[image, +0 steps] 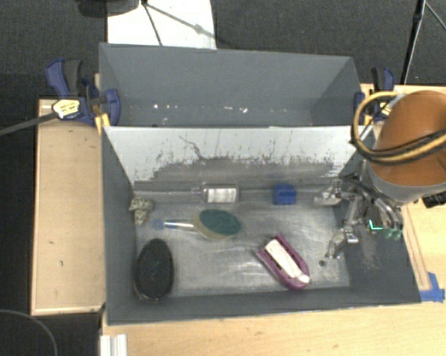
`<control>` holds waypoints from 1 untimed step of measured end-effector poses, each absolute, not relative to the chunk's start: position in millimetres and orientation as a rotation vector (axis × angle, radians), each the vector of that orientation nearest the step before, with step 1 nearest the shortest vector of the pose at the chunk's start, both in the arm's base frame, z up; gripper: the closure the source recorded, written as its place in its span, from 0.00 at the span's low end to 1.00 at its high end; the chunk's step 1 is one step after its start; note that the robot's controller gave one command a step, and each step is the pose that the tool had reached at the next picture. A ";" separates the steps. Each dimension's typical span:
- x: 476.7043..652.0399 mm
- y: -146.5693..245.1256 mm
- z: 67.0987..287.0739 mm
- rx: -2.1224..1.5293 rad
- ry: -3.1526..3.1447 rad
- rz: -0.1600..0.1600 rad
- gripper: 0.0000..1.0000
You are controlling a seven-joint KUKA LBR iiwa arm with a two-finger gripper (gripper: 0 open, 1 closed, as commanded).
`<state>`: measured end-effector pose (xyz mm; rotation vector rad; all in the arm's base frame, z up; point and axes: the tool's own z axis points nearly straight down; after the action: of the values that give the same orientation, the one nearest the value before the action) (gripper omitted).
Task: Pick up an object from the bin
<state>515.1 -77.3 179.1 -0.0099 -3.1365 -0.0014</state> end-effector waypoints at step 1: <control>504.8 -12.0 89.7 0.296 -3.141 0.005 0.00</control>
Offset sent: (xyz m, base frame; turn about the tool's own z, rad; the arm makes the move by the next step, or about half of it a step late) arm -0.0176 0.0758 -0.1091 -0.2143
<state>504.8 -12.0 89.7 0.2959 -3.1414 0.0050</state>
